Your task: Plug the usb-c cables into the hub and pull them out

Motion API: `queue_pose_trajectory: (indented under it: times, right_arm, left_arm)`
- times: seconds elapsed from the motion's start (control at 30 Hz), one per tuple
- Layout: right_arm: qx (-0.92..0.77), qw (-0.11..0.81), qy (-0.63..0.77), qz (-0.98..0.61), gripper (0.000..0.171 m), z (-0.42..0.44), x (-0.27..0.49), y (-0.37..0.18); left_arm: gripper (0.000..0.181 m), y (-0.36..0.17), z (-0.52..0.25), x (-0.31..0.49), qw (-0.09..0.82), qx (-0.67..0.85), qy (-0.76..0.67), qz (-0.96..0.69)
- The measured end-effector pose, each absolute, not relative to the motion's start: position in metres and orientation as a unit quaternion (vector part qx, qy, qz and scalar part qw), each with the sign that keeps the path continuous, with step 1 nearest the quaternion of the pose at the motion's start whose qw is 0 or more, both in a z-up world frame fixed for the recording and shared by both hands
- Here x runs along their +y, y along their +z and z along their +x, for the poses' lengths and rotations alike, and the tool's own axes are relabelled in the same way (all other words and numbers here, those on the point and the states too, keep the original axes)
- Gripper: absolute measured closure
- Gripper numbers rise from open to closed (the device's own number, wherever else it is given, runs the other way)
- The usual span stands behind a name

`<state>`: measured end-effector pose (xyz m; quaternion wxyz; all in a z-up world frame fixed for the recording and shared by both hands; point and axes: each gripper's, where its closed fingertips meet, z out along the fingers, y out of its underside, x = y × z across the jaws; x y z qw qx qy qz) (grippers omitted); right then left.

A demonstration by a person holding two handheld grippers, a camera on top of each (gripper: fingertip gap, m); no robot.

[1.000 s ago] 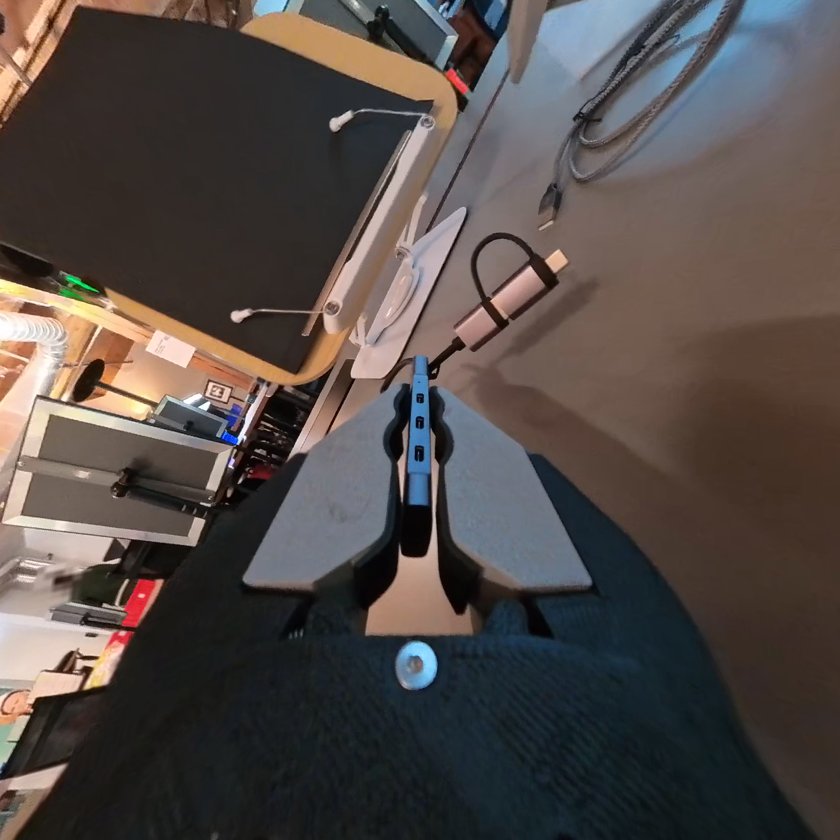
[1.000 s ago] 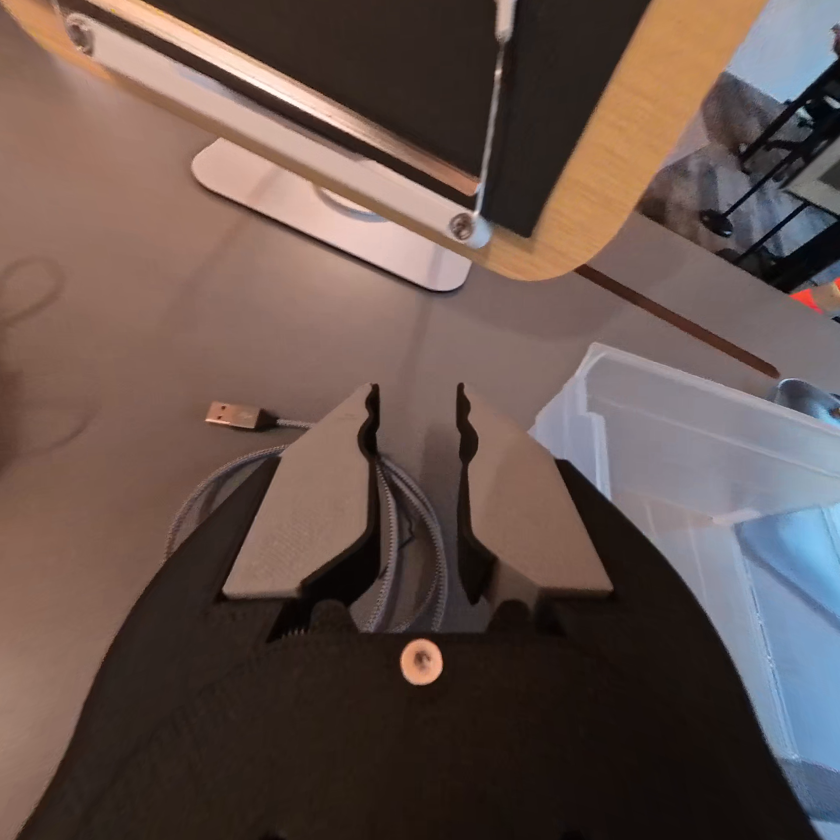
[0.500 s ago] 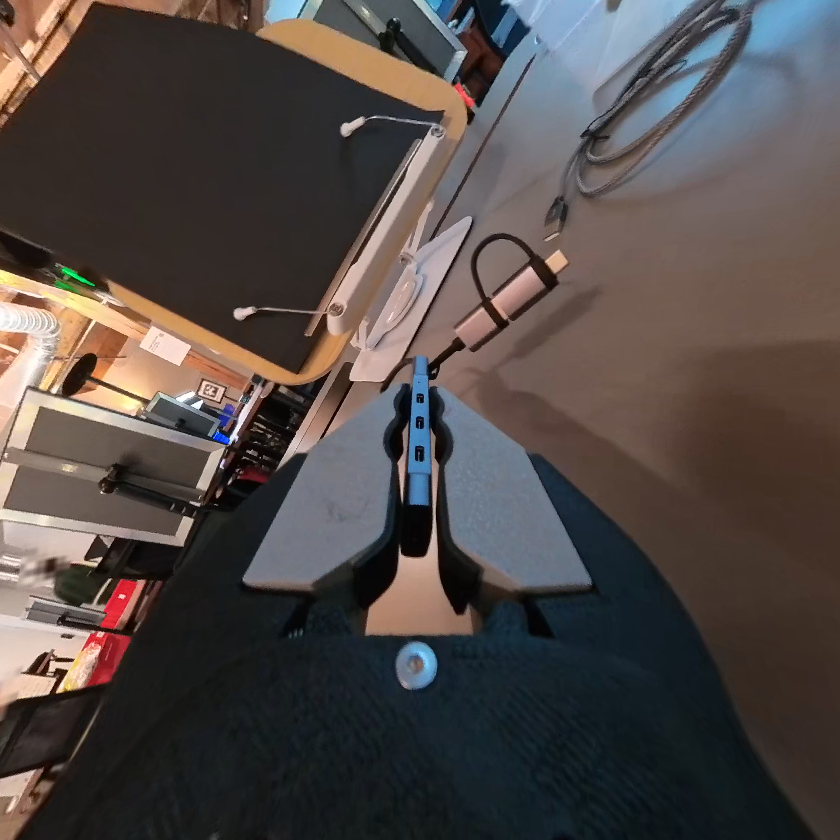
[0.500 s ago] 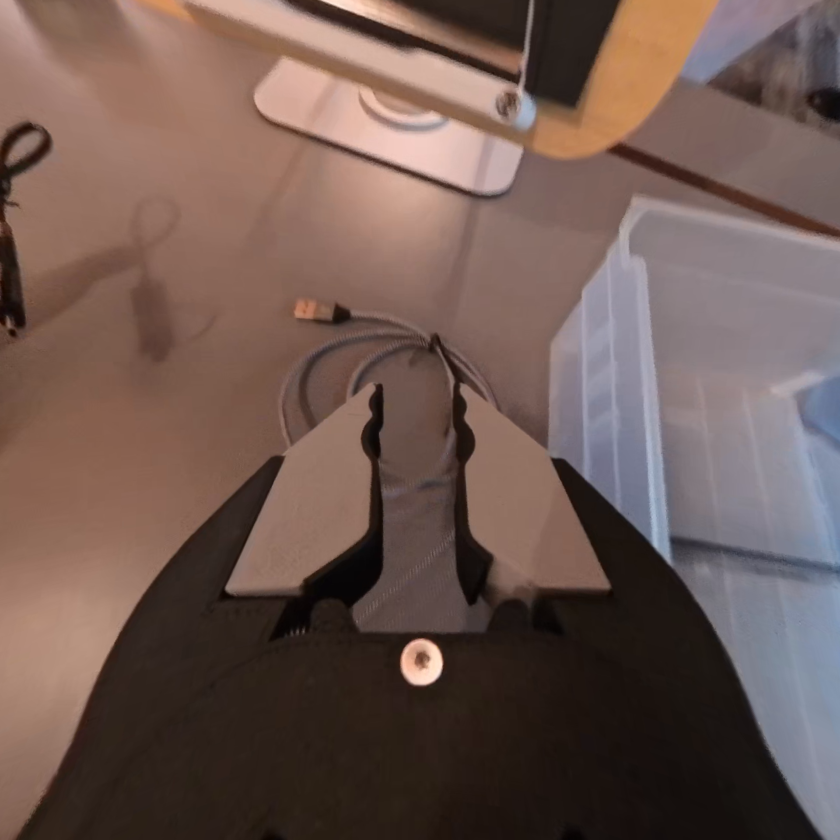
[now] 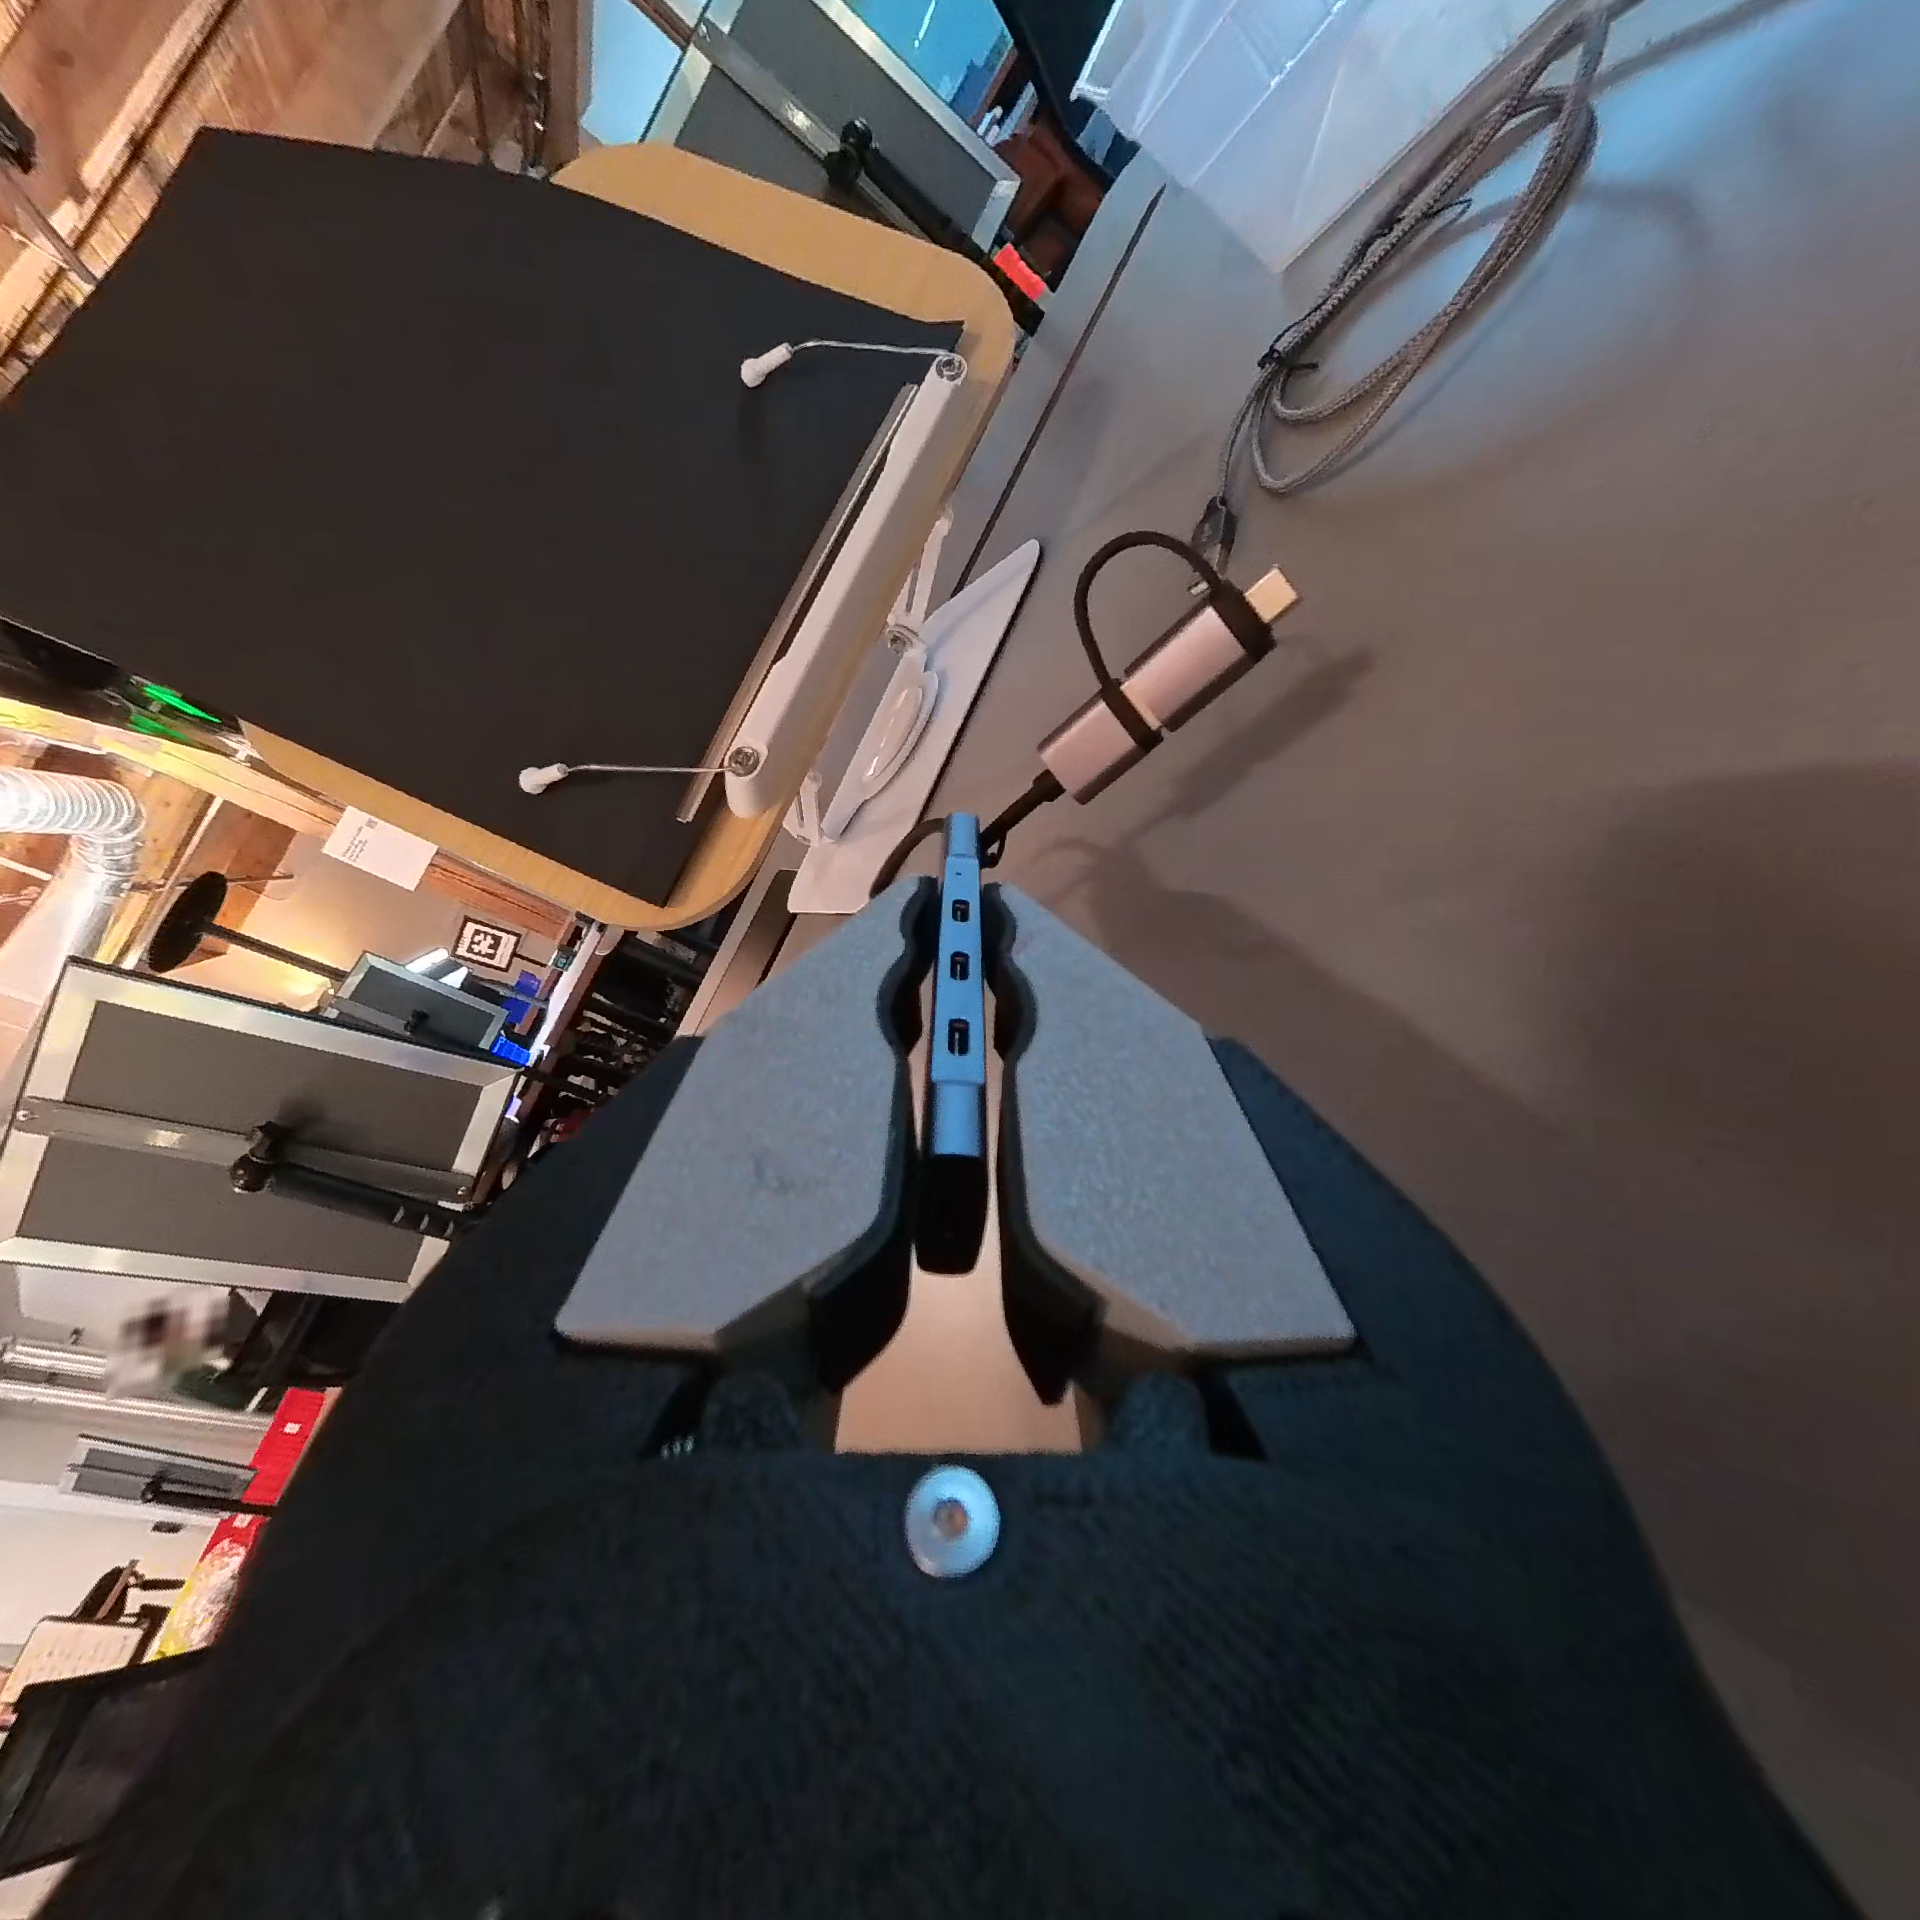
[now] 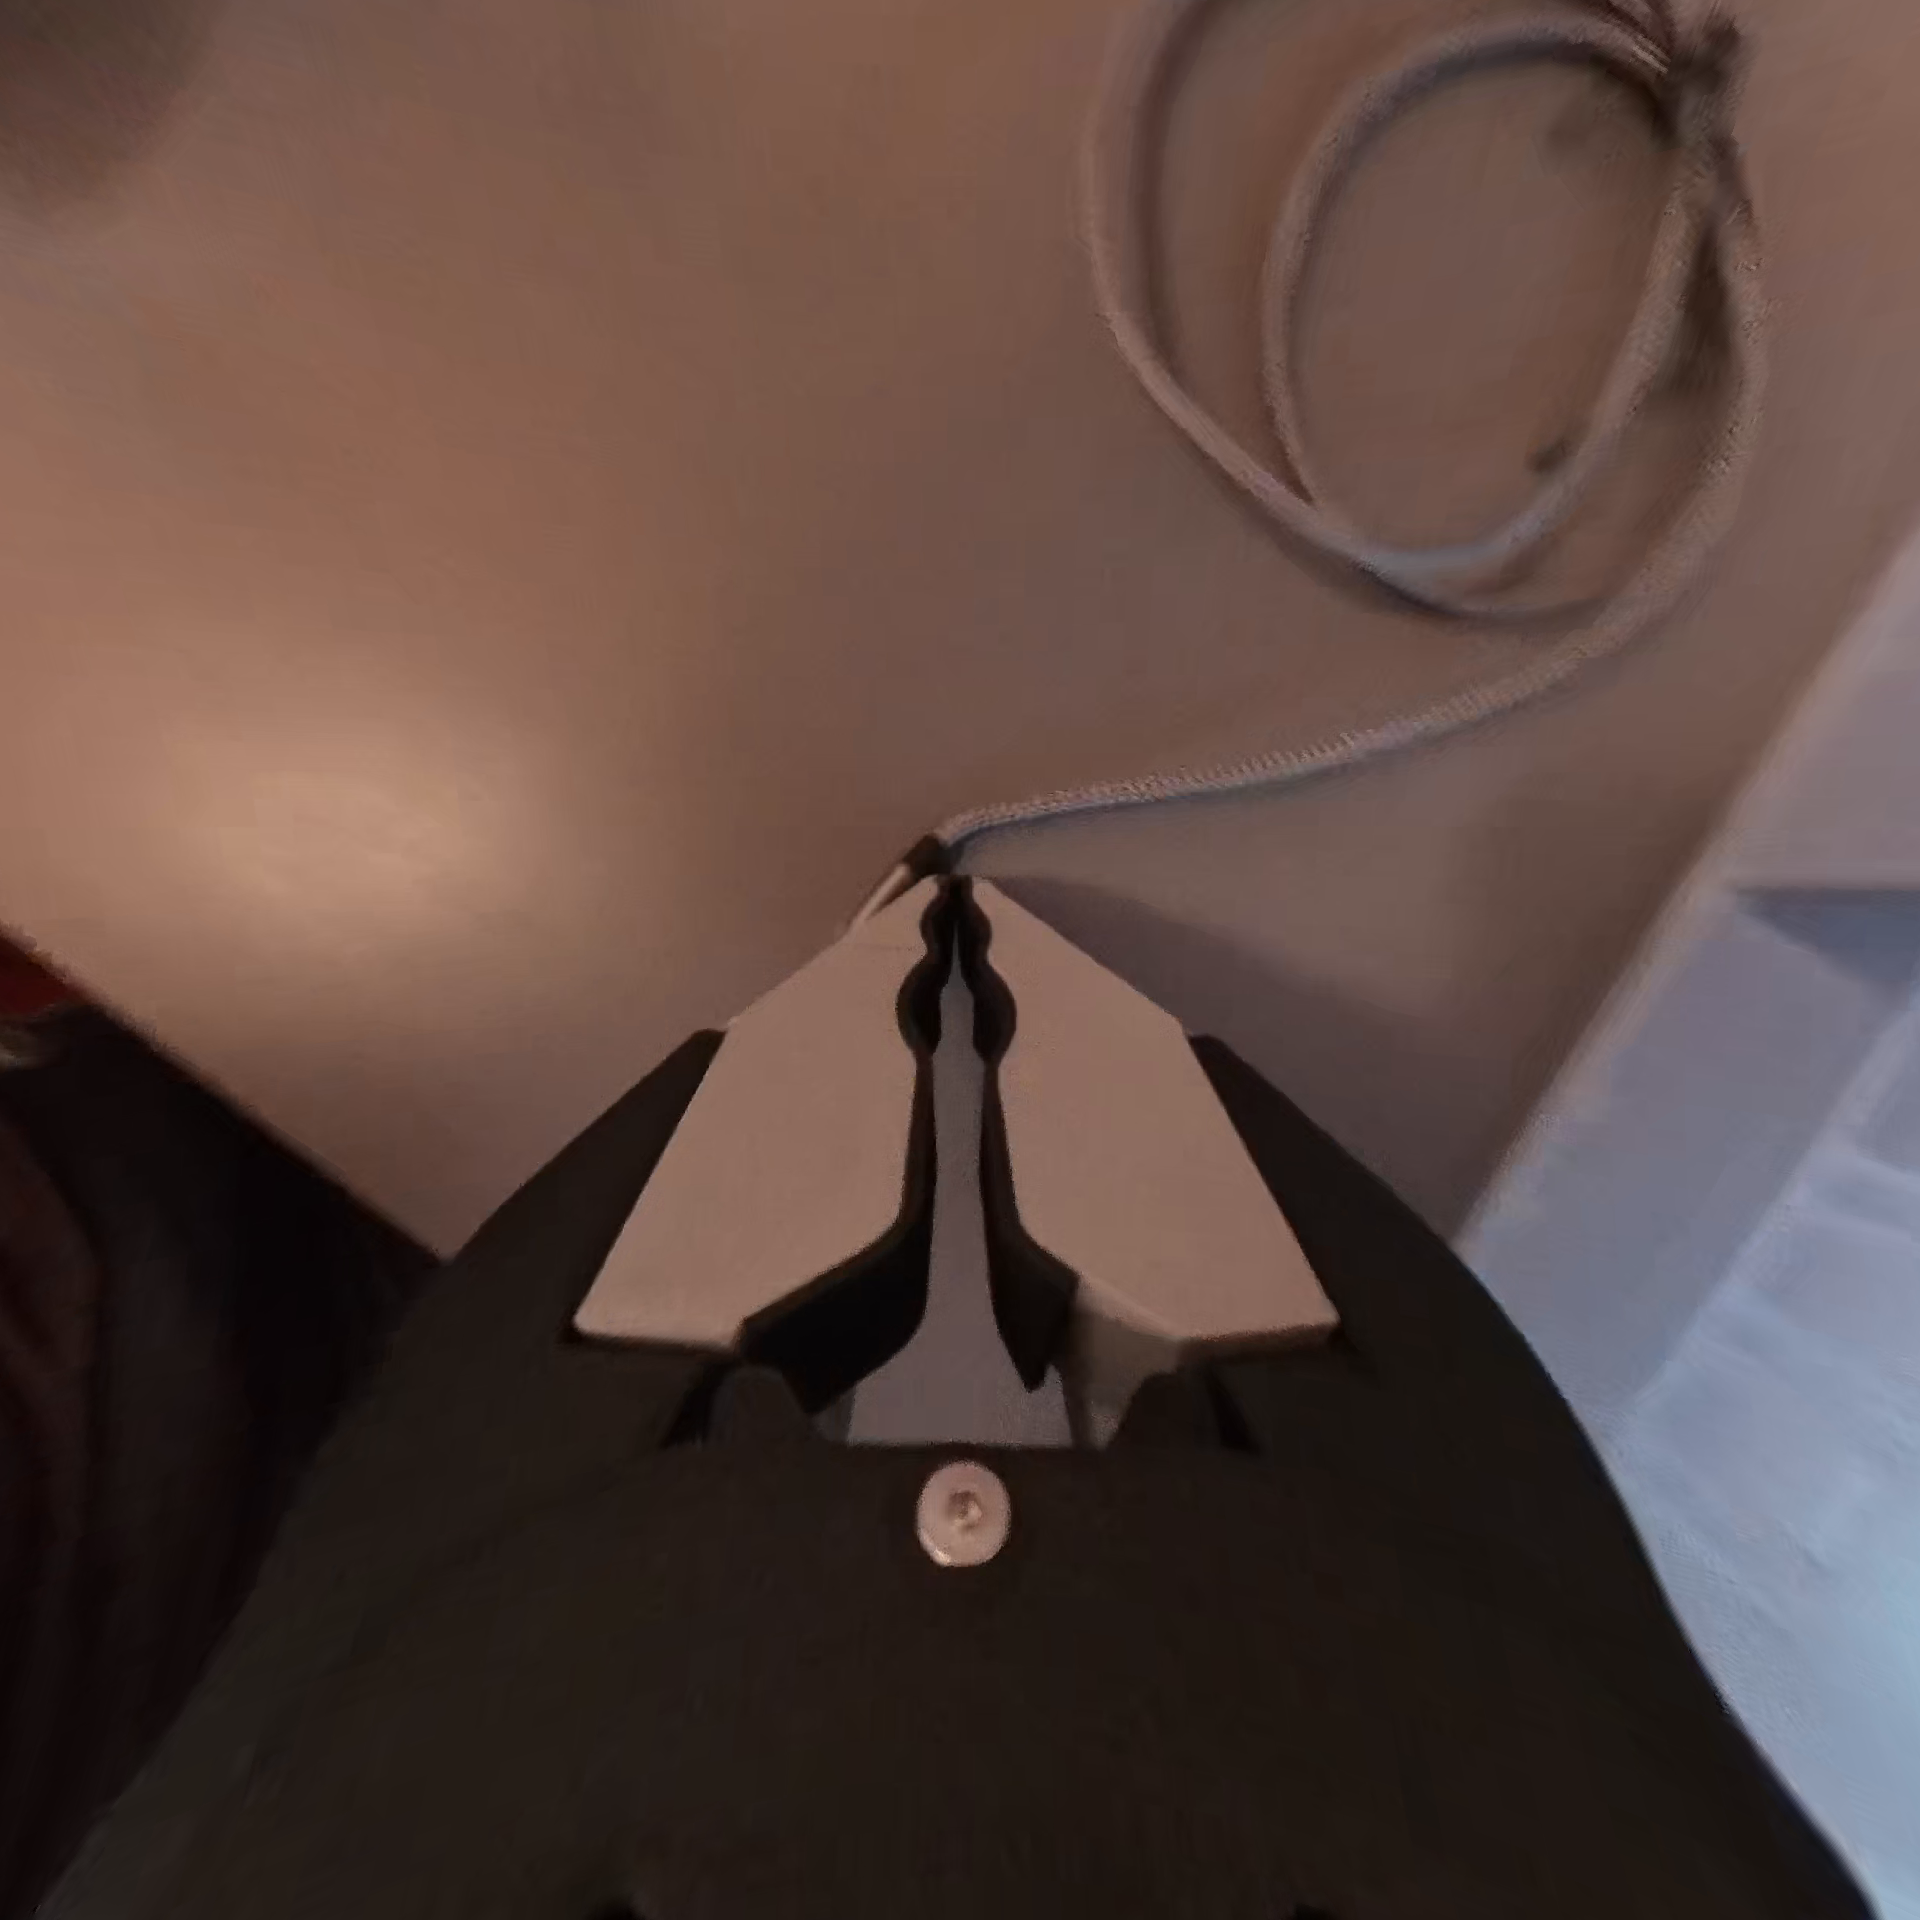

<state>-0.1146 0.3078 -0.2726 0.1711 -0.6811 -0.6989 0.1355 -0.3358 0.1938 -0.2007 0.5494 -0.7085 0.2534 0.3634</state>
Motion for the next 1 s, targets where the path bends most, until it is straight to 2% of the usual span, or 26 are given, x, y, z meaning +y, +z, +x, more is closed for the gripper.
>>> queue_pose_trajectory:
  times: [0.03,0.13,0.23,0.3,0.47,0.73,0.77,0.83,0.93,1.0]
  right_arm:
    - [-0.709,0.156,0.175,-0.665,0.171,-0.125,0.289,-0.272]
    - [-0.757,0.109,0.307,-0.567,0.156,-0.160,0.218,-0.267]
    - [-0.782,0.096,0.318,-0.528,0.157,-0.176,0.194,-0.264]
    - [-0.785,0.126,0.325,-0.511,0.153,-0.186,0.196,-0.250]
    - [-0.822,0.213,0.247,-0.466,0.128,-0.185,0.232,-0.228]
    - [-0.900,0.248,0.122,-0.337,0.139,-0.182,0.254,-0.255]
    - [-0.906,0.249,0.127,-0.320,0.142,-0.185,0.250,-0.258]
    - [-0.915,0.250,0.162,-0.271,0.158,-0.190,0.235,-0.259]
    - [-0.923,0.227,0.173,-0.258,0.152,-0.194,0.233,-0.267]
    - [-0.926,0.205,0.187,-0.257,0.156,-0.195,0.231,-0.269]
  left_arm:
    - [0.175,-0.201,-0.335,0.194,0.549,0.254,0.364,-0.708]
    - [0.175,-0.204,-0.335,0.194,0.542,0.259,0.369,-0.710]
    - [0.175,-0.207,-0.337,0.194,0.535,0.261,0.374,-0.711]
    - [0.175,-0.206,-0.339,0.193,0.538,0.256,0.371,-0.712]
    - [0.175,-0.200,-0.338,0.193,0.554,0.249,0.360,-0.708]
    - [0.175,-0.197,-0.334,0.192,0.559,0.259,0.364,-0.698]
    - [0.175,-0.198,-0.333,0.192,0.557,0.261,0.365,-0.699]
    - [0.175,-0.200,-0.333,0.193,0.552,0.264,0.367,-0.700]
    - [0.175,-0.203,-0.335,0.193,0.548,0.263,0.369,-0.703]
    - [0.175,-0.203,-0.336,0.193,0.548,0.262,0.368,-0.704]
